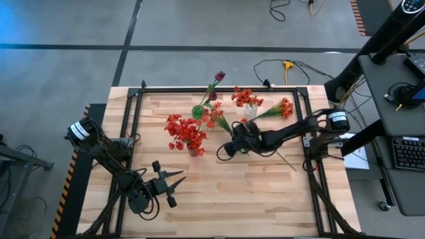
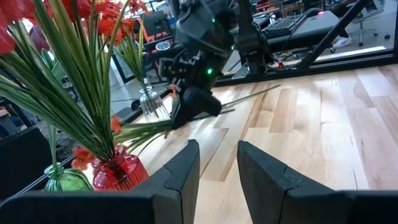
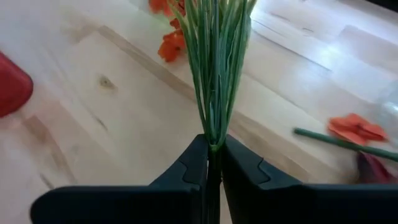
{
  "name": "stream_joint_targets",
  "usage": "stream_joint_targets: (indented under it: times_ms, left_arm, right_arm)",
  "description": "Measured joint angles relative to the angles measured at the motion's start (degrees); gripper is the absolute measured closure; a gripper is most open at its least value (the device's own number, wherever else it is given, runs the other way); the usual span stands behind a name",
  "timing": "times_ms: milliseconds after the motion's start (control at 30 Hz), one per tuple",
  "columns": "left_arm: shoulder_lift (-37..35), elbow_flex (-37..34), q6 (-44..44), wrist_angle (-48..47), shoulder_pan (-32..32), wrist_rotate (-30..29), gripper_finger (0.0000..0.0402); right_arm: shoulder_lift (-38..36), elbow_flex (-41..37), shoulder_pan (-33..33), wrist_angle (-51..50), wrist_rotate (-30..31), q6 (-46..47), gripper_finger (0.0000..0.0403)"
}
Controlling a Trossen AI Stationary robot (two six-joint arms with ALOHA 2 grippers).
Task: Sort flowers into vase by color
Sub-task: Put the left orange flowers into the transparent vase
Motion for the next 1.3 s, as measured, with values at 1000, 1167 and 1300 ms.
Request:
stream_joint_targets:
  times_ms: [1000,1167,1300]
  left_arm:
    - [0.0,14.67,20.63,0.44,-0.02,1.96,0.0228]
    - [0.0,16.59,22.56,0.4,-0.04,8.99,0.0221]
    - [0.0,17.8,23.58,0.41,-0.02,10.22,0.022]
  right_arm:
    - [-33.25,0.02,18.19,-26.27,-0.84,-0.65,0.0374]
    - [-35.07,0.02,23.18,-26.28,5.96,-0.72,0.0374]
    - [-36.84,0.02,27.01,-25.25,11.54,-1.12,0.0374]
